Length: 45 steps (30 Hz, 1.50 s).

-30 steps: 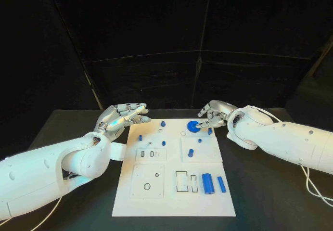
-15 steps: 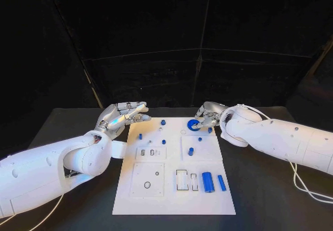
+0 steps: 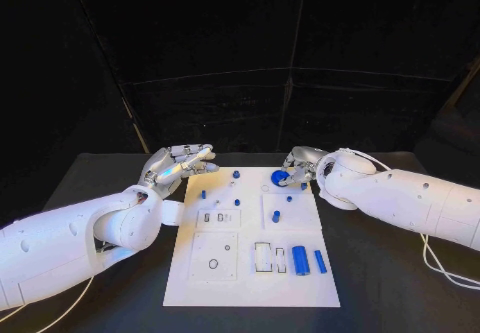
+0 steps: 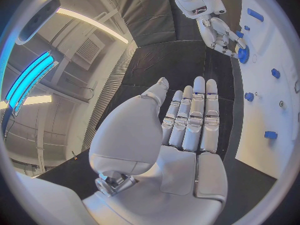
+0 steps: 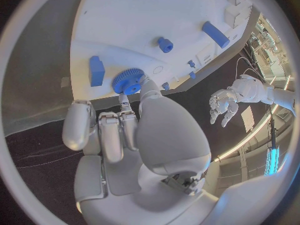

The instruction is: Assemble the parts on the task board

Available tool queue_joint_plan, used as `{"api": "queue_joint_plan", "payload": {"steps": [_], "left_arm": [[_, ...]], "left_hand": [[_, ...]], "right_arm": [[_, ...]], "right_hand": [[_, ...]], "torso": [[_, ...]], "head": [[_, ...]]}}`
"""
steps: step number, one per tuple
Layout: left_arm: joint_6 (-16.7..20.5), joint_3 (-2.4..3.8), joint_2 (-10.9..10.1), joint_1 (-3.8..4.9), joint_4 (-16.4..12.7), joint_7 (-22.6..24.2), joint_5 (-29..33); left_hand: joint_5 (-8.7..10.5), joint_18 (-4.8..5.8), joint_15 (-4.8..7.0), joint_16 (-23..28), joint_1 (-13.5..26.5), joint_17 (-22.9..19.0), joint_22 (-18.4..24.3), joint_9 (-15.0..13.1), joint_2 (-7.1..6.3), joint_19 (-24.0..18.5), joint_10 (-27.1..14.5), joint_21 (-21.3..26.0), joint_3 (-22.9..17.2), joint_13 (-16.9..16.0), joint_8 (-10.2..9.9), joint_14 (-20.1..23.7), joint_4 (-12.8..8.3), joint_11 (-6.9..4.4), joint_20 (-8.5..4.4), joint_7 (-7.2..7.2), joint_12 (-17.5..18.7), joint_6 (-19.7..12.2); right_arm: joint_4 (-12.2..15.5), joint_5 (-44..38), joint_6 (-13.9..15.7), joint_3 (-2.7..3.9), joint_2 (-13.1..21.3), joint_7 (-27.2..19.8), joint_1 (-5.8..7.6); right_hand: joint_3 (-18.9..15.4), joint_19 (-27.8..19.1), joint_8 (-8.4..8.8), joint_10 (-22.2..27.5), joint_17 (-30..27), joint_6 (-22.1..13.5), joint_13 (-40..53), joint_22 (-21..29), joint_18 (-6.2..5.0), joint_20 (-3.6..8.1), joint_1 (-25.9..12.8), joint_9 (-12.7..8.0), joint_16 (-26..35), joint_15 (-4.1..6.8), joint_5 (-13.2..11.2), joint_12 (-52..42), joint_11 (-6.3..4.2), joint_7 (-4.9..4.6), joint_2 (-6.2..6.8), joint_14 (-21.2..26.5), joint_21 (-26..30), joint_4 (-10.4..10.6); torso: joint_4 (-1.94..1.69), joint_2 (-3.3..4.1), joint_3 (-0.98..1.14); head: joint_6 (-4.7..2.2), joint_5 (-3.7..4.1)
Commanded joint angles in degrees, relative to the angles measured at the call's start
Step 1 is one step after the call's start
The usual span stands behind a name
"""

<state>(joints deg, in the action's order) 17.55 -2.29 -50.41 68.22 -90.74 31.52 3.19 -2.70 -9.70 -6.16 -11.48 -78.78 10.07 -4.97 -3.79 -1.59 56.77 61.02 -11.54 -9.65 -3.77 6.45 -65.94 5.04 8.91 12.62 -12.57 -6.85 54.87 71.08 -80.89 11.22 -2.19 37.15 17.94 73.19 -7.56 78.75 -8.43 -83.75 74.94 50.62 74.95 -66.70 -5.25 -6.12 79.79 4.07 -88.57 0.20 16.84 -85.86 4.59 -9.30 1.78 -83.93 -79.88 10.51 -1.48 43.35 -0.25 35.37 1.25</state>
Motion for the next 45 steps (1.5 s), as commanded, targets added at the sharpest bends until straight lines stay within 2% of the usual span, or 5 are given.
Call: {"api": "queue_joint_plan", "payload": {"steps": [1, 7, 14, 28, 45], "left_arm": [[-0.8, 0.05, 0.1, 0.09, 0.0, 0.1, 0.1], [-0.8, 0.05, 0.1, 0.08, 0.0, 0.1, 0.1], [-0.9, 0.05, 0.1, 0.08, -0.1, 0.1, 0.1], [-1.1, 0.05, -0.3, 0.09, 0.0, -0.2, 0.1], [-1.1, 0.05, -0.7, 0.09, -0.4, -0.2, 0.1]], "left_hand": [[-0.07, -0.76, -0.05, 0.4, 0.0, 0.0, 0.1, 0.1, 0.61, 0.3, 0.2, 0.4, 0.0, 0.1, -0.2, -0.4, -0.3, 0.37, 0.04, -0.18, 0.2, 0.0], [-0.07, -0.76, -0.05, 0.4, 0.0, 0.0, 0.1, 0.1, 0.61, 0.3, 0.2, 0.4, 0.0, 0.1, -0.2, -0.4, -0.3, 0.37, 0.04, -0.18, 0.2, 0.0], [-0.07, -0.76, -0.05, 0.4, 0.0, 0.0, 0.1, 0.1, 0.61, 0.3, 0.2, 0.4, 0.0, 0.1, -0.2, -0.4, -0.3, 0.37, 0.04, -0.18, 0.2, 0.0], [-0.07, -0.77, -0.04, 0.5, 0.0, 0.1, 0.1, 0.1, 0.65, 0.4, 0.2, 0.4, 0.0, 0.1, -0.3, -0.5, -0.4, 0.38, 0.03, -0.19, 0.4, 0.0], [-0.07, -0.77, -0.04, 0.5, 0.0, 0.1, 0.1, 0.1, 0.65, 0.4, 0.2, 0.4, 0.0, 0.1, -0.3, -0.5, -0.4, 0.38, 0.03, -0.20, 0.4, 0.0]], "right_arm": [[0.2, -2.2, -1.8, -0.03, 0.0, 0.8, 0.05], [0.0, -2.4, -1.6, -0.03, -0.3, 0.9, 0.03], [-0.3, -2.4, -1.1, -0.04, -1.3, 1.0, -0.10], [-0.7, -2.7, -1.4, -0.05, -1.8, 1.8, -0.27], [7.7, -11.1, 9.2, -0.02, -0.1, 2.0, -0.29]], "right_hand": [[0.2, 0.6, -0.40, -2.3, 11.1, 0.6, 9.2, -0.2, 0.71, 0.03, 0.8, 0.0, -0.2, -0.27, 0.2, -0.4, -0.16, -0.04, -0.28, -5.3, -0.3, -0.5], [2.2, 0.7, -0.56, -2.4, 11.3, 1.3, 9.5, -0.6, 0.78, 0.06, 3.1, 0.0, -0.3, -0.25, -2.6, -0.5, -0.18, -0.06, -1.84, -5.3, -0.5, -2.1], [2.8, 0.9, -0.96, -2.7, 11.6, 2.4, 10.0, -1.1, 0.88, 0.05, 2.7, 0.1, -0.4, -0.23, -3.0, -0.8, -0.24, 0.03, -2.38, -5.4, -0.8, -2.1], [4.1, 1.6, -1.38, -3.9, 12.1, 5.3, 11.7, -2.4, 1.11, 0.38, 1.8, 0.1, -0.5, 0.27, -0.8, -1.9, -0.88, 0.76, -3.24, -5.5, -1.5, -2.1], [6.8, 2.8, -0.91, -5.2, 12.8, 7.2, 13.5, -5.0, 1.60, 0.98, 2.9, 0.0, -0.8, 0.86, -0.2, -3.0, -1.51, 1.40, -3.21, -5.6, -2.6, -3.5]], "torso": [[-0.02, -0.04, -0.02], [-0.03, -0.02, 0.06], [-0.02, -0.01, 0.07], [-0.08, -0.01, 0.08], [-0.04, -0.10, 0.02]], "head": [[0.06, 0.00], [0.16, 0.06], [0.30, 0.18], [0.42, 0.12], [0.20, -0.20]]}}
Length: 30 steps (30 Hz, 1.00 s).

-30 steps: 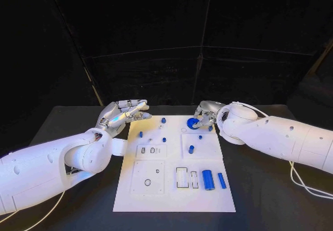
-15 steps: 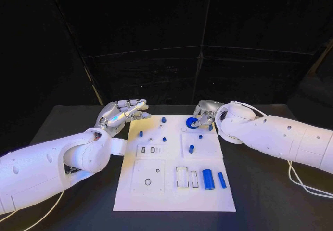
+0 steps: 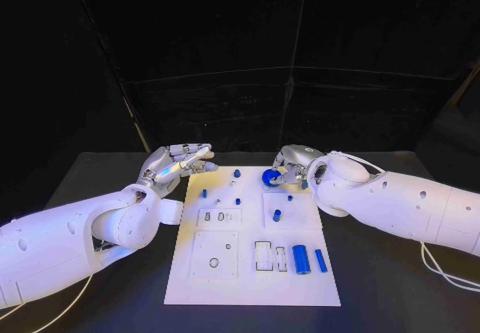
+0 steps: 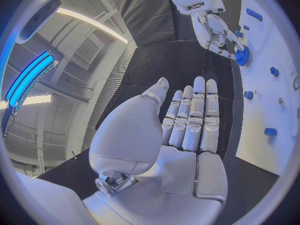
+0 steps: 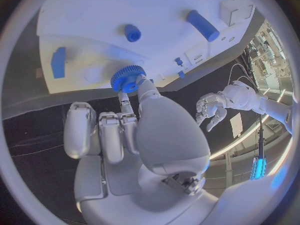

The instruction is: Assemble the parts on the task board

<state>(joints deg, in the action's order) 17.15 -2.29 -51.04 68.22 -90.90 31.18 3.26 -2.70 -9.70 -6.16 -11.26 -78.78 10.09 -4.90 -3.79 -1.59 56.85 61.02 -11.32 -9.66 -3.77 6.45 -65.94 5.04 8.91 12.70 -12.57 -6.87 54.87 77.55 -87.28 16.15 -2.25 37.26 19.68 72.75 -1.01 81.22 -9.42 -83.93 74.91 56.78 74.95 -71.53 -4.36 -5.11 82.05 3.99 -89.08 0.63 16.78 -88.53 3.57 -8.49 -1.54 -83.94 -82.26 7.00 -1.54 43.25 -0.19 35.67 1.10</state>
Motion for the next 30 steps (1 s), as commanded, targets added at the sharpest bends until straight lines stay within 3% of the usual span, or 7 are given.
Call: {"api": "queue_joint_plan", "payload": {"steps": [1, 9, 20, 30], "left_arm": [[-0.7, 0.05, -0.1, 0.10, -0.2, 0.1, 0.0], [-0.8, 0.05, 0.0, 0.10, -0.3, 0.1, 0.0], [-0.9, 0.05, 0.3, 0.10, -0.3, 0.1, 0.0], [-0.9, 0.05, 0.6, 0.10, -0.2, 0.1, 0.0]], "left_hand": [[-0.07, -0.77, -0.04, 0.2, 0.0, 0.1, 0.1, 0.1, 0.65, 0.3, 0.2, 0.2, 0.0, 0.1, -0.4, -0.5, -0.4, 0.38, -0.04, -0.20, 0.4, 0.0], [-0.07, -0.77, -0.04, 0.2, 0.0, 0.1, 0.1, 0.1, 0.65, 0.3, 0.2, 0.2, 0.0, 0.1, -0.4, -0.5, -0.4, 0.38, -0.04, -0.20, 0.4, 0.0], [-0.07, -0.77, -0.05, 0.3, 0.0, 0.1, 0.1, 0.1, 0.67, 0.4, 0.1, 0.3, 0.1, 0.1, -0.4, -0.5, -0.4, 0.39, -0.04, -0.21, 0.5, 0.0], [-0.07, -0.77, -0.05, 0.3, 0.0, 0.1, 0.1, 0.1, 0.67, 0.4, 0.1, 0.3, 0.1, 0.1, -0.4, -0.5, -0.4, 0.39, -0.04, -0.21, 0.5, 0.0]], "right_arm": [[1.7, -5.5, 4.5, 0.05, -0.4, 0.2, 0.15], [1.5, -10.6, 5.5, 0.06, -3.8, 0.1, 0.16], [-2.6, -13.6, 5.5, 0.06, -9.6, -0.8, -0.47], [-5.1, -14.1, 2.9, 0.03, -12.5, -1.4, -1.48]], "right_hand": [[0.4, 0.4, 0.16, -5.0, 12.9, 1.0, 13.5, -0.3, 0.74, 0.00, 0.5, 0.1, -0.3, 0.43, -0.3, -0.4, -0.49, 0.59, 0.20, -5.6, -0.3, 0.0], [0.9, 0.7, 0.55, -5.0, 13.0, 1.1, 13.5, -0.8, 0.86, 0.02, 0.3, 0.0, -0.3, 0.44, -1.0, -0.4, -0.46, 0.56, 0.47, -5.6, -0.6, -0.1], [1.0, 0.8, 0.66, -5.0, 12.9, 1.1, 13.5, -1.0, 0.89, 0.02, 0.3, 0.0, -0.3, 0.43, -1.1, -0.4, -0.46, 0.55, 0.49, -5.6, -0.6, -0.2], [1.4, 0.8, 0.90, -5.1, 12.9, 1.1, 13.5, -1.1, 0.92, 0.02, 0.2, 0.0, -0.3, 0.42, -1.4, -0.4, -0.43, 0.50, 0.52, -5.6, -0.7, -0.2]], "torso": [[0.04, 0.03, -0.02], [-0.03, 0.14, -0.02], [-0.03, 0.15, 0.06], [0.09, 0.13, 0.07]], "head": [[-0.13, -0.08], [-0.06, -0.32], [0.28, -0.82], [0.66, -0.92]]}}
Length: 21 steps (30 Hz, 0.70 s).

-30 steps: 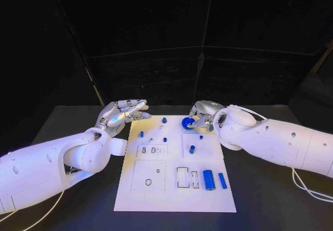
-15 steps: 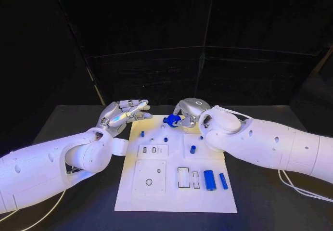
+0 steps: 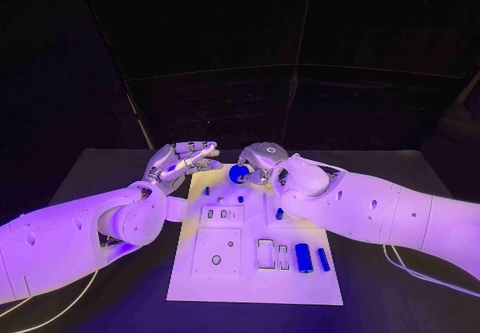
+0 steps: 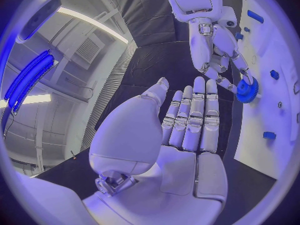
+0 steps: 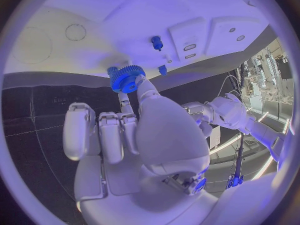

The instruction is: Assemble the parts on the task board

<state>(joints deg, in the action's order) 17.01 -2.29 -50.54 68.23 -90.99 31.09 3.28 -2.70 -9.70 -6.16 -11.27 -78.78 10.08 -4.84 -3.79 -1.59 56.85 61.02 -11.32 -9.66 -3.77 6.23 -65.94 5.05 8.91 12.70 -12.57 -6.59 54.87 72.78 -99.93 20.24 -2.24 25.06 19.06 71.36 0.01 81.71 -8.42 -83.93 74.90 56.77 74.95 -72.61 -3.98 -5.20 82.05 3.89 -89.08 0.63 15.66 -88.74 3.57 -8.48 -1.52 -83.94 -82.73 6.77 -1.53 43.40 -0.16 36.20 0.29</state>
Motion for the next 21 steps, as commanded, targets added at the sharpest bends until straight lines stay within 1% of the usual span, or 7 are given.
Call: {"api": "queue_joint_plan", "payload": {"steps": [1, 3, 11, 12, 14, 19, 21], "left_arm": [[-0.8, 0.05, 0.1, 0.10, -0.1, 0.1, 0.0], [-0.8, 0.05, 0.2, 0.10, -0.1, 0.1, 0.0], [-0.8, 0.06, 0.2, 0.10, -0.2, 0.0, 0.0], [-0.8, 0.06, 0.2, 0.10, -0.2, 0.0, 0.0], [-0.8, 0.06, 0.3, 0.10, -0.1, 0.0, 0.0], [-0.8, 0.06, 0.3, 0.10, -0.1, 0.0, 0.0], [-0.9, 0.06, 0.3, 0.10, -0.1, 0.0, 0.0]], "left_hand": [[-0.07, -0.77, -0.05, 0.3, 0.0, 0.1, 0.1, 0.1, 0.67, 0.4, 0.1, 0.3, 0.1, 0.1, -0.2, -0.5, -0.4, 0.39, -0.04, -0.21, 0.2, 0.0], [-0.07, -0.77, -0.05, 0.3, 0.0, 0.1, 0.1, 0.1, 0.67, 0.4, 0.1, 0.3, 0.1, 0.1, -0.2, -0.5, -0.4, 0.39, -0.04, -0.21, 0.2, 0.0], [-0.07, -0.77, -0.05, 0.3, 0.0, 0.1, 0.1, 0.1, 0.67, 0.4, 0.1, 0.3, 0.1, 0.1, -0.2, -0.5, -0.4, 0.39, -0.04, -0.21, 0.2, 0.0], [-0.07, -0.77, -0.05, 0.3, 0.0, 0.1, 0.1, 0.1, 0.67, 0.4, 0.1, 0.3, 0.1, 0.1, -0.2, -0.5, -0.4, 0.39, -0.04, -0.21, 0.2, 0.0], [-0.07, -0.77, -0.05, 0.3, 0.0, 0.1, 0.1, 0.1, 0.67, 0.4, 0.1, 0.3, 0.1, 0.1, -0.2, -0.5, -0.4, 0.39, -0.04, -0.21, 0.2, 0.0], [-0.07, -0.77, -0.05, 0.3, 0.0, 0.1, 0.1, 0.1, 0.67, 0.4, 0.1, 0.3, 0.1, 0.1, -0.2, -0.5, -0.4, 0.39, -0.04, -0.21, 0.2, 0.0], [-0.07, -0.77, -0.05, 0.3, 0.0, 0.1, 0.1, 0.1, 0.67, 0.4, 0.1, 0.3, 0.1, 0.1, -0.2, -0.5, -0.4, 0.39, -0.04, -0.21, 0.2, 0.0]], "right_arm": [[-0.4, -1.5, -1.3, 0.02, -0.4, -0.7, -0.14], [-0.6, -1.5, -1.6, 0.01, -0.7, -0.8, -0.30], [-1.5, -1.6, -2.6, -0.02, -1.5, -0.7, -0.72], [-1.6, -1.6, -3.0, -0.02, -1.7, -0.7, -0.80], [-1.8, -1.6, -3.4, -0.02, -1.8, -0.7, -0.95], [-2.4, -1.6, -3.6, -0.02, -2.1, -0.4, -1.14], [-2.8, -1.6, -3.5, -0.02, -2.3, -0.2, -1.18]], "right_hand": [[0.3, 0.4, -0.10, -5.1, 12.9, 1.1, 13.5, 0.0, 0.53, 0.10, 0.2, 0.1, -0.3, 0.43, -0.3, -0.2, -0.43, 0.49, 0.50, -5.6, -0.2, 0.0], [0.3, 0.4, -0.09, -5.1, 12.9, 1.1, 13.5, -0.1, 0.53, 0.10, 0.2, 0.1, -0.3, 0.42, -0.3, -0.2, -0.43, 0.48, 0.50, -5.6, -0.2, 0.0], [0.7, 0.4, 0.27, -4.9, 12.8, 0.9, 13.3, -0.1, 0.55, 0.07, -0.1, 0.0, -0.2, 0.36, -0.5, 0.0, -0.34, 0.37, 0.63, -5.6, -0.3, 0.0], [0.8, 0.4, 0.49, -4.9, 12.8, 0.9, 13.2, -0.1, 0.55, 0.03, -0.3, 0.0, -0.2, 0.31, -0.9, 0.0, -0.28, 0.31, 0.81, -5.6, -0.3, 0.0], [1.0, 0.4, 0.79, -4.8, 12.7, 0.9, 13.1, -0.1, 0.55, -0.06, -0.8, 0.0, -0.2, 0.21, -2.5, 0.2, -0.19, 0.23, 1.09, -5.6, -0.3, 0.1], [1.3, 0.3, 1.24, -4.4, 12.5, 0.6, 12.6, -0.1, 0.54, -0.15, -1.3, 0.0, -0.2, 0.12, -3.1, 0.5, -0.07, 0.09, 1.32, -5.5, -0.3, 0.1], [1.4, 0.2, 1.78, -3.8, 12.3, 0.0, 11.8, 0.1, 0.51, -0.25, -1.7, -0.1, -0.1, -0.02, -3.8, 1.1, 0.11, -0.13, 1.57, -5.5, -0.2, 0.2]], "torso": [[0.08, -0.03, 0.04], [0.09, -0.04, 0.07], [0.03, -0.05, 0.05], [0.04, -0.06, 0.03], [0.07, -0.07, 0.04], [0.13, -0.06, 0.04], [0.12, -0.07, 0.03]], "head": [[0.13, -0.11], [0.16, -0.13], [0.27, -0.16], [0.31, -0.13], [0.36, -0.15], [0.43, -0.19], [0.43, -0.16]]}}
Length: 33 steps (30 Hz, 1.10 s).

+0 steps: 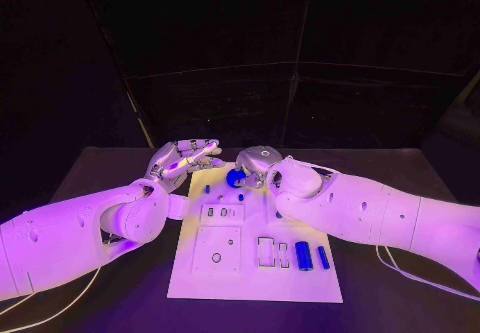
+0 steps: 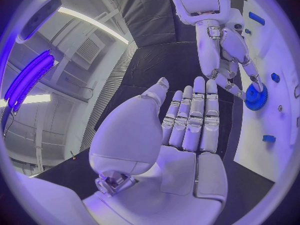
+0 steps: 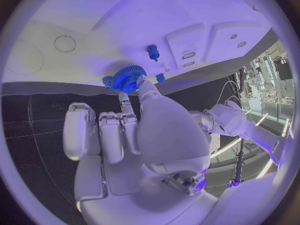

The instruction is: Assemble the parts on the task board

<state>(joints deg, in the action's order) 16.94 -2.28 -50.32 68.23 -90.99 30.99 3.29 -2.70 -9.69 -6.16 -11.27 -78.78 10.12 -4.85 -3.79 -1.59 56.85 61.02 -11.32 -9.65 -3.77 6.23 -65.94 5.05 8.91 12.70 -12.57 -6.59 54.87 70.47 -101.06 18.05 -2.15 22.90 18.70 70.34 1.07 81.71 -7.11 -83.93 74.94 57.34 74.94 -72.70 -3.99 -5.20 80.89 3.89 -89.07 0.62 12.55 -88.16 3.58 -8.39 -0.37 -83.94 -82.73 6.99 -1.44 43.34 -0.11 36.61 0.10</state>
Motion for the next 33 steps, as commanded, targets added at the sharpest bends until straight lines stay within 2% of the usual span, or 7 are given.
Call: {"api": "queue_joint_plan", "payload": {"steps": [1, 5, 7, 12, 18, 30, 33], "left_arm": [[-0.8, 0.05, 0.1, 0.10, -0.1, 0.1, 0.0], [-0.8, 0.05, 0.0, 0.10, 0.0, 0.1, 0.0], [-0.8, 0.05, 0.0, 0.10, 0.0, 0.1, 0.0], [-0.8, 0.05, 0.0, 0.10, 0.0, 0.1, 0.0], [-0.5, 0.05, 0.0, 0.10, 0.0, -0.2, 0.0], [-0.4, 0.05, -0.1, 0.11, 0.0, -0.3, 0.0], [-0.4, 0.05, -0.1, 0.11, 0.0, -0.3, 0.0]], "left_hand": [[-0.07, -0.78, -0.05, 0.3, 0.0, 0.1, 0.1, 0.1, 0.67, 0.4, 0.2, 0.3, 0.1, 0.1, -0.2, -0.5, -0.4, 0.39, -0.04, -0.21, 0.2, 0.0], [-0.07, -0.78, -0.05, 0.3, 0.0, 0.1, 0.1, 0.1, 0.67, 0.4, 0.2, 0.3, 0.1, 0.1, -0.2, -0.5, -0.4, 0.39, -0.04, -0.21, 0.2, 0.0], [-0.07, -0.78, -0.05, 0.3, 0.0, 0.1, 0.1, 0.1, 0.67, 0.4, 0.2, 0.3, 0.1, 0.1, -0.2, -0.5, -0.4, 0.39, -0.04, -0.21, 0.2, 0.0], [-0.07, -0.78, -0.05, 0.4, -0.1, 0.1, 0.1, 0.1, 0.74, 0.4, 0.2, 0.4, 0.0, 0.1, -0.3, -0.5, -0.5, 0.41, -0.04, -0.23, 0.3, 0.0], [-0.06, -0.77, -0.06, 0.5, -0.1, 0.1, 0.1, 0.1, 0.74, 0.5, 0.2, 0.4, 0.1, 0.1, -0.3, -0.5, -0.5, 0.43, -0.04, -0.27, 0.4, 0.0], [-0.06, -0.77, -0.07, 0.5, -0.1, 0.1, 0.2, 0.1, 0.76, 0.5, 0.1, 0.5, 0.1, 0.1, -0.4, -0.6, -0.6, 0.46, -0.03, -0.32, 0.4, 0.0], [-0.06, -0.77, -0.07, 0.5, -0.1, 0.1, 0.2, 0.1, 0.76, 0.5, 0.1, 0.5, 0.1, 0.1, -0.4, -0.6, -0.6, 0.46, -0.03, -0.32, 0.4, 0.0]], "right_arm": [[-0.6, -0.5, -1.3, -0.11, -0.2, 0.3, -0.17], [-1.0, -0.3, -1.2, -0.11, -0.4, 0.7, -0.20], [-1.1, -0.1, -1.2, -0.11, -0.5, 0.8, -0.21], [-1.3, 0.5, -2.0, -0.11, -0.8, 0.6, -0.22], [-1.5, 3.4, -5.4, -0.11, -0.9, 0.1, -0.22], [-2.3, 6.7, -7.6, -0.11, -0.7, 0.6, -0.21], [-2.5, 8.0, -7.4, -0.11, -0.6, 0.7, -0.21]], "right_hand": [[0.3, 0.1, 0.87, -3.5, 12.1, -1.1, 11.3, 0.3, 0.50, -0.33, -1.0, -0.1, -0.1, -0.15, -1.6, 0.9, 0.26, -0.39, 0.55, -5.5, -0.1, 0.2], [-0.1, -0.2, 2.39, -2.2, 11.9, -3.3, 9.7, 0.8, 0.41, -0.77, -3.2, -0.2, 0.1, -0.66, -6.0, 2.3, 0.84, -1.00, 1.18, -5.4, 0.1, 1.3], [-0.3, -0.3, 2.83, -2.0, 11.8, -4.1, 9.4, 0.9, 0.37, -0.98, -4.3, -0.1, 0.1, -0.86, -6.9, 2.5, 1.06, -1.20, 1.50, -5.4, 0.2, 2.1], [-1.4, -0.5, 3.18, -1.8, 11.6, -4.9, 9.3, 1.0, 0.33, -1.36, -7.3, 0.0, 0.1, -1.16, -6.1, 2.7, 1.34, -1.44, 1.84, -5.3, 0.2, 4.9], [-4.6, -0.5, 3.30, -1.9, 11.9, -5.5, 9.5, 1.0, 0.31, -1.32, -12.6, 0.0, 0.1, -1.07, -0.4, 2.6, 1.22, -1.26, 0.20, -5.4, 0.2, 9.5], [-7.5, -0.4, 3.43, -2.2, 12.2, -6.2, 9.9, 0.7, 0.37, -1.38, -15.1, 0.0, 0.0, -1.16, -1.3, 2.4, 1.32, -1.39, -1.78, -5.5, 0.0, 9.7], [-8.4, -0.4, 3.64, -2.2, 12.3, -8.0, 10.0, 0.7, 0.37, -1.47, -15.6, -0.2, -0.1, -1.28, -2.3, 2.3, 1.45, -1.52, -2.37, -5.5, 0.0, 9.6]], "torso": [[0.03, -0.01, -0.03], [-0.01, 0.01, 0.00], [0.01, 0.01, 0.00], [0.00, 0.01, 0.02], [0.04, 0.00, 0.00], [0.04, -0.01, 0.01], [0.04, -0.02, 0.01]], "head": [[0.02, 0.04], [0.04, 0.02], [0.04, 0.02], [0.05, 0.00], [0.14, 0.01], [0.15, 0.10], [0.14, 0.11]]}}
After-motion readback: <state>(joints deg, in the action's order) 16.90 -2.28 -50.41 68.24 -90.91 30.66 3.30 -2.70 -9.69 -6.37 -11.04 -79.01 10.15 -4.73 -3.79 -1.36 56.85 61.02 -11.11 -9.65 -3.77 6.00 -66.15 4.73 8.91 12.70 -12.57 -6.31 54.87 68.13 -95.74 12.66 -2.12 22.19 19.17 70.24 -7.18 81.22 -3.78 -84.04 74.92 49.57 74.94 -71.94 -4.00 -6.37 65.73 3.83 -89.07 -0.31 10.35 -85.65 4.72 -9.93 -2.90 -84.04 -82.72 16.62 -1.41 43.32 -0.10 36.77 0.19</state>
